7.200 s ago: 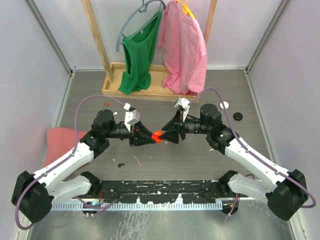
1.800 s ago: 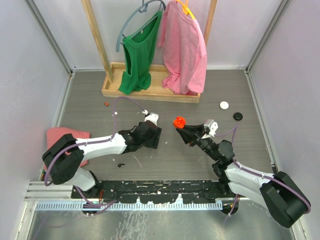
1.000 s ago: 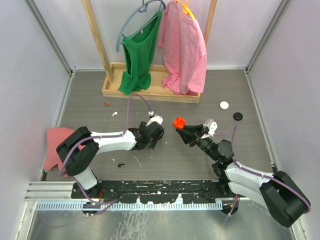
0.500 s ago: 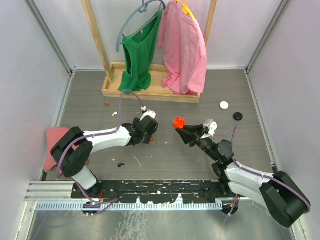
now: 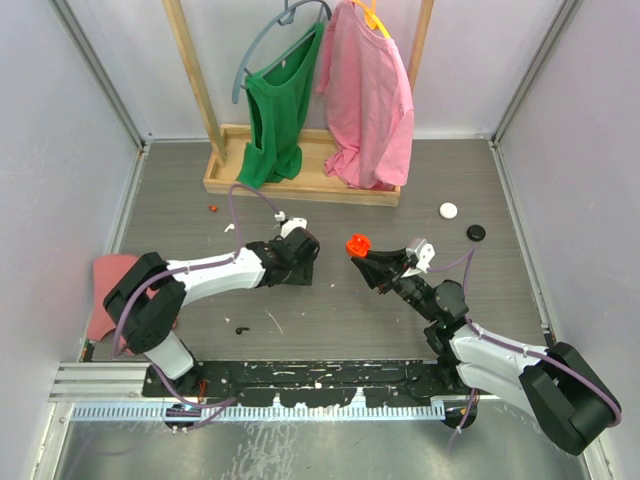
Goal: Insert the wireless bluetooth earbuds into the charging case
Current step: Pick up the earbud from the center of the board.
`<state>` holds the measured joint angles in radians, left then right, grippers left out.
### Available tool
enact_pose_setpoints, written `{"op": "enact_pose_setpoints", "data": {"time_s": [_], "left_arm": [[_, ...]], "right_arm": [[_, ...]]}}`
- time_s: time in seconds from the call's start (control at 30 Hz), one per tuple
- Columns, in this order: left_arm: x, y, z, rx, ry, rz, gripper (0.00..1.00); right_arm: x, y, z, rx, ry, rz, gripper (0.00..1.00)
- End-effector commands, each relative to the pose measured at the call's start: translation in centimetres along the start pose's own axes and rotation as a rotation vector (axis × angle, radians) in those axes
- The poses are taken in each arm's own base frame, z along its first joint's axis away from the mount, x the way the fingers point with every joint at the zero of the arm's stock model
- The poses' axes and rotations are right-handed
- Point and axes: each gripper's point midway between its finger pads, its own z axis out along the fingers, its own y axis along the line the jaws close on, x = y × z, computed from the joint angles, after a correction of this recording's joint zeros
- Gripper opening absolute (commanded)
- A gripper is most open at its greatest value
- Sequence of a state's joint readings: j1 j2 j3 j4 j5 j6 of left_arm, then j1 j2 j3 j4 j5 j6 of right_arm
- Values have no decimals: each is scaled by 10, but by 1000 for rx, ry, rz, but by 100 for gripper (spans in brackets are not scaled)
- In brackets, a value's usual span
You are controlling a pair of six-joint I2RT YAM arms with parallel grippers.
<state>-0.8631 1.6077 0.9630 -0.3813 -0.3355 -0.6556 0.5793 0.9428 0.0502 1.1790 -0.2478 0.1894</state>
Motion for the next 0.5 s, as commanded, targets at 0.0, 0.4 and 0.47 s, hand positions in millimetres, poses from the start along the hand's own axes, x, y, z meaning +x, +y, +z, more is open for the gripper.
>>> {"op": "enact_pose_setpoints", "data": {"time_s": [0.0,0.4,0.47], "left_arm": [[-6,-12,3,-7,-7,-27,63],[13,-6,14,-63,32,31,60],[14,0,12,-83,28,43,56]], "right_arm": [[-19,1,7,-7,-60,-21,1],[-18,1,7,-8,-54,-21,1],[-18,1,8,-12,-53,-19,1]]}}
